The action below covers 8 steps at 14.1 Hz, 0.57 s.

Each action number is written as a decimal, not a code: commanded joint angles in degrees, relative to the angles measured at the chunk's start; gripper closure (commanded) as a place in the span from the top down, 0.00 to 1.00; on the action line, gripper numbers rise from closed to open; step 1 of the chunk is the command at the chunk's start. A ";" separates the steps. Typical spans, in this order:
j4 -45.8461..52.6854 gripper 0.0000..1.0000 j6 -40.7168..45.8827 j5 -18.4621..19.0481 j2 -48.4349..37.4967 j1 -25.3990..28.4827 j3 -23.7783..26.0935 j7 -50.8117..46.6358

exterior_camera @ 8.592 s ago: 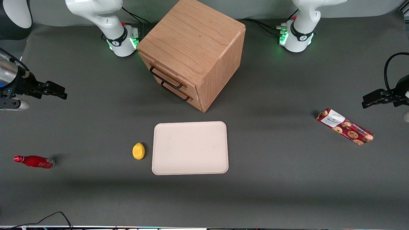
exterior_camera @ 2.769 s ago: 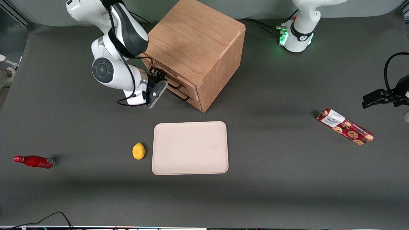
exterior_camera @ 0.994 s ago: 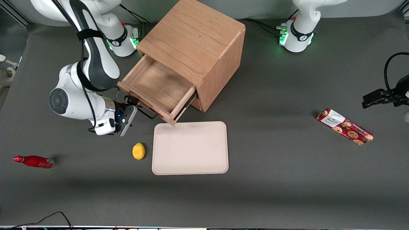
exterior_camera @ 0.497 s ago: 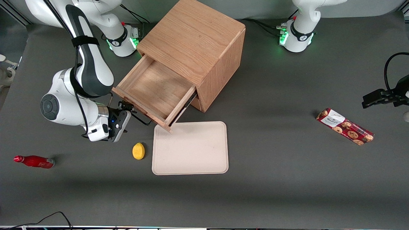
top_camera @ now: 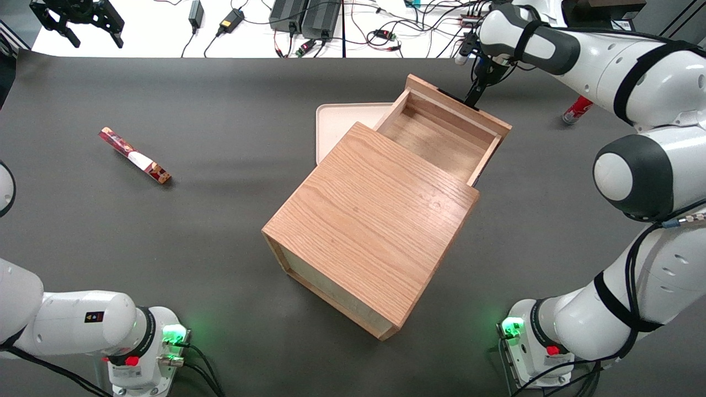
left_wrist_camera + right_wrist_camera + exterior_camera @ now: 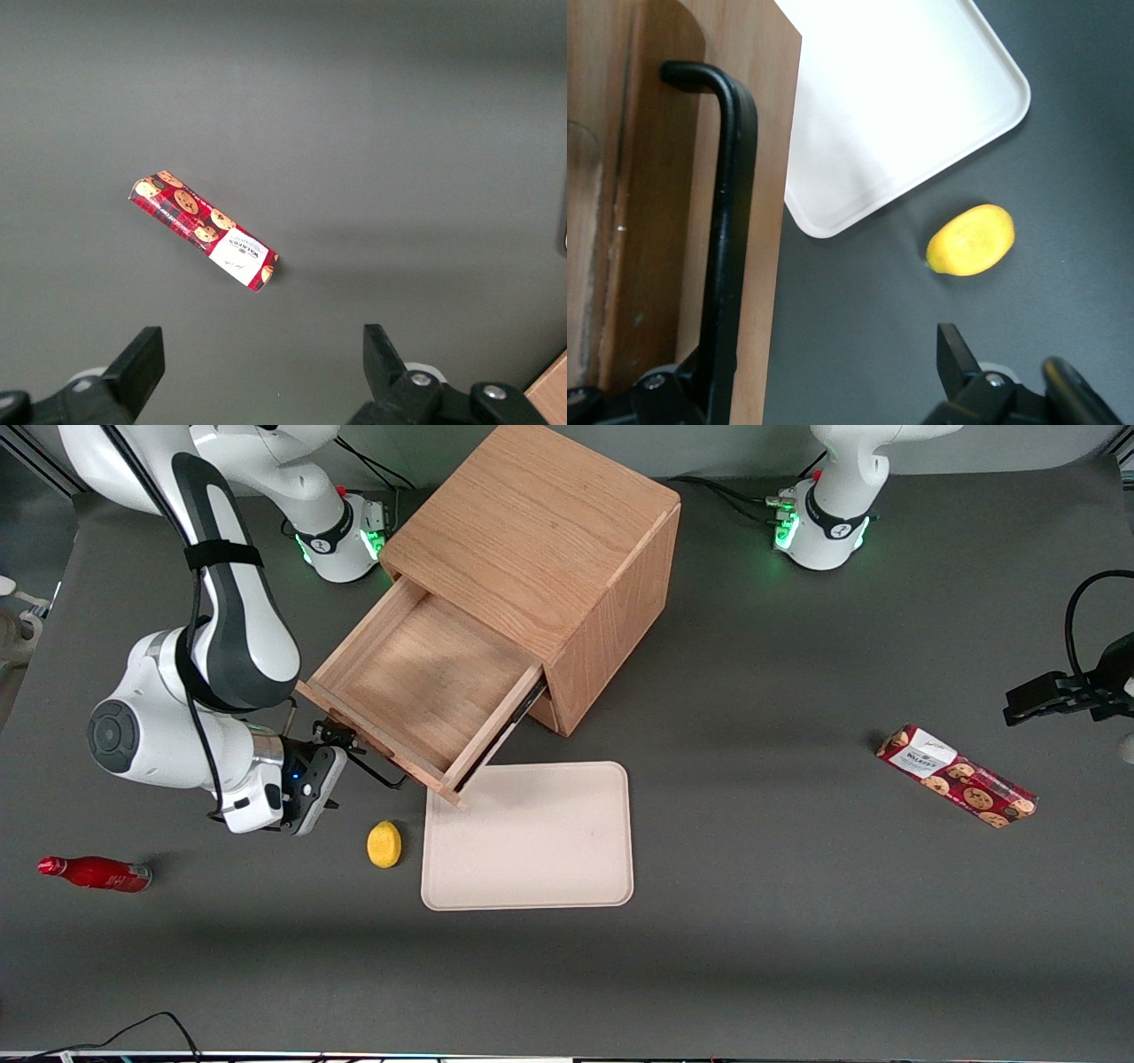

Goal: Open upper drawer

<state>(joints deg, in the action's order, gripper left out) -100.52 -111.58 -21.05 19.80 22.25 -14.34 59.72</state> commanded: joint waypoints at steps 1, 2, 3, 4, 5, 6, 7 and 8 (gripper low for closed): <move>2.87 1.00 0.57 -0.66 1.91 -1.24 -0.16 2.85; 2.87 1.00 0.57 -0.66 2.00 -1.24 -0.25 2.85; 2.96 1.00 0.57 -0.75 2.00 -1.33 -0.16 2.94; 3.05 1.00 0.57 -0.75 2.09 -1.33 -0.25 3.20; 3.05 1.00 0.57 -0.75 2.09 -1.33 -0.25 3.20; 3.22 1.00 0.57 -0.75 2.17 -1.33 -0.25 3.20; 3.14 1.00 0.57 -0.75 2.09 -1.33 -0.25 3.12; 3.14 1.00 0.75 -0.92 2.09 -1.33 -0.16 2.68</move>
<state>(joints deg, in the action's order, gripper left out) -99.11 -111.44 -21.05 20.81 21.60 -14.34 60.49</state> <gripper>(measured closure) 0.000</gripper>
